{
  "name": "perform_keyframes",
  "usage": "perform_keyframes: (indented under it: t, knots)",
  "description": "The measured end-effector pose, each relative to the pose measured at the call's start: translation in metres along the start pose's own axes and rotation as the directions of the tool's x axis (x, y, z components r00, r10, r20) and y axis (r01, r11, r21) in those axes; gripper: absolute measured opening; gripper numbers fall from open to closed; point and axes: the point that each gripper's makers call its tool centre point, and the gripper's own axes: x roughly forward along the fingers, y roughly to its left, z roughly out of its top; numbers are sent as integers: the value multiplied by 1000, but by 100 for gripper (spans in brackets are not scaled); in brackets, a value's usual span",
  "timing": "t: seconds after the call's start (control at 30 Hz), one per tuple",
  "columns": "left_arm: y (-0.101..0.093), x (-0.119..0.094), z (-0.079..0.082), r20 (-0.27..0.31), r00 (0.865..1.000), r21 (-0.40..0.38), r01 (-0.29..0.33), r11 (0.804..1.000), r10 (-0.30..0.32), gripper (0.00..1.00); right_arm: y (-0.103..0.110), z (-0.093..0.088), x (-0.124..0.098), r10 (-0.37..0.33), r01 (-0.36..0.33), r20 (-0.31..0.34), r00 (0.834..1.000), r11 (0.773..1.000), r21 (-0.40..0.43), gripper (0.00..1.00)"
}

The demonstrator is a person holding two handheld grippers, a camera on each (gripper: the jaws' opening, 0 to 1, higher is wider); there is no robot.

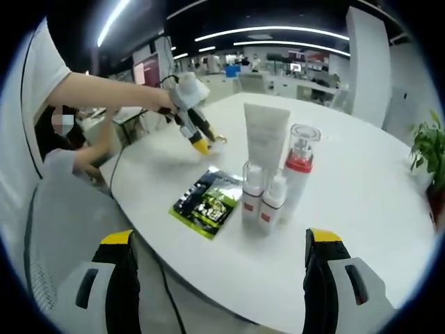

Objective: Arrange the skincare products in the storage area until every visible bottle or jar stands upright without overlapping.

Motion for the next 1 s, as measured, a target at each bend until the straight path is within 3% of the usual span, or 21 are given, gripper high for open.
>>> perform_keyframes:
  t: [0.3, 0.7, 1.0]
  knots:
    - [-31, -23, 19, 40, 999, 71, -4, 997, 1, 37, 4, 6, -2, 20, -19, 35, 999, 1000, -6, 99]
    - [-59, -49, 32, 82, 997, 149, -23, 989, 11, 38, 14, 18, -6, 65, -65, 80, 995, 998, 2, 89]
    - [-82, -67, 35, 101, 995, 191, -46, 980, 27, 38, 37, 36, -6, 168, -172, 139, 976, 985, 18, 73]
